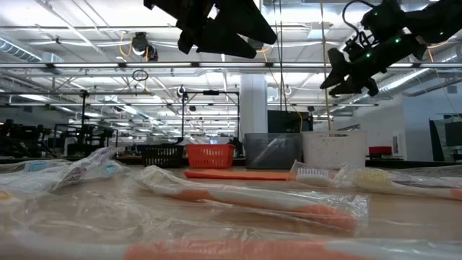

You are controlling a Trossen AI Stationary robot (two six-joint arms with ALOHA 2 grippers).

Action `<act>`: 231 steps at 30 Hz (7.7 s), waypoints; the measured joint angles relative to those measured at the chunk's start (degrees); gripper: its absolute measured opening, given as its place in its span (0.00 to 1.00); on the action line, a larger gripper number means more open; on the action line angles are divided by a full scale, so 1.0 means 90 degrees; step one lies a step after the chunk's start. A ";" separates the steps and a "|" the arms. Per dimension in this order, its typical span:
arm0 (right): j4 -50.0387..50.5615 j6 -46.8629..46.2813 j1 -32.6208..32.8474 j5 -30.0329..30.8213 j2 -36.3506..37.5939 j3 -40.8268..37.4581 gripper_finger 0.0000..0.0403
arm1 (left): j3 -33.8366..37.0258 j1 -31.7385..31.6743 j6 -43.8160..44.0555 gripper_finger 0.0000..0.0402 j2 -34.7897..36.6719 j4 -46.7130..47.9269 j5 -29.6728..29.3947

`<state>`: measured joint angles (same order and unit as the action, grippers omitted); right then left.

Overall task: Pick & Place Toothbrushes
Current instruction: Put the orange toothbrush into the white bin

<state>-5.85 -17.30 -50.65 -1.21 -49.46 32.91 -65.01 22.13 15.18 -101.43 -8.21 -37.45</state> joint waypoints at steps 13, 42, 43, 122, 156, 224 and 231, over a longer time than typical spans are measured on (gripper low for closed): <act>0.0712 -0.0261 0.1778 -0.1480 0.0309 -0.0002 0.42 | 0.0000 -0.0005 -0.0005 0.63 0.0002 0.0406 0.0017; 0.1081 -0.2836 0.7844 -0.0584 -0.1456 -0.0002 0.42 | 0.0000 -0.0010 0.0002 0.63 0.0002 0.0459 0.0010; 0.0930 -0.2907 0.8006 -0.0482 -0.1584 -0.0002 0.42 | 0.0000 -0.0010 0.0002 0.63 0.0000 0.0459 0.0010; -0.1310 -0.4174 0.9721 0.1330 -0.4617 -0.0019 0.00 | 0.0000 -0.0041 0.0002 0.63 0.0000 0.0459 -0.0010; -0.4090 0.1008 0.9334 0.4951 -0.2413 -0.0007 0.00 | 0.0000 -0.0041 -0.0137 0.63 0.0002 -0.1432 0.0665; -0.5756 0.2767 0.8636 0.3987 -0.2790 -0.0007 0.52 | 0.0000 -0.0782 -0.0169 0.00 0.0018 -0.1549 0.2272; -0.5274 0.2286 0.8636 0.3968 -0.2790 -0.0002 0.58 | 0.0007 -0.0812 -0.0167 0.00 0.0239 -0.1114 0.2062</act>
<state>-53.32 3.27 27.07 34.50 -74.57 32.88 -64.95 14.82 13.67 -99.28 -18.23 -18.89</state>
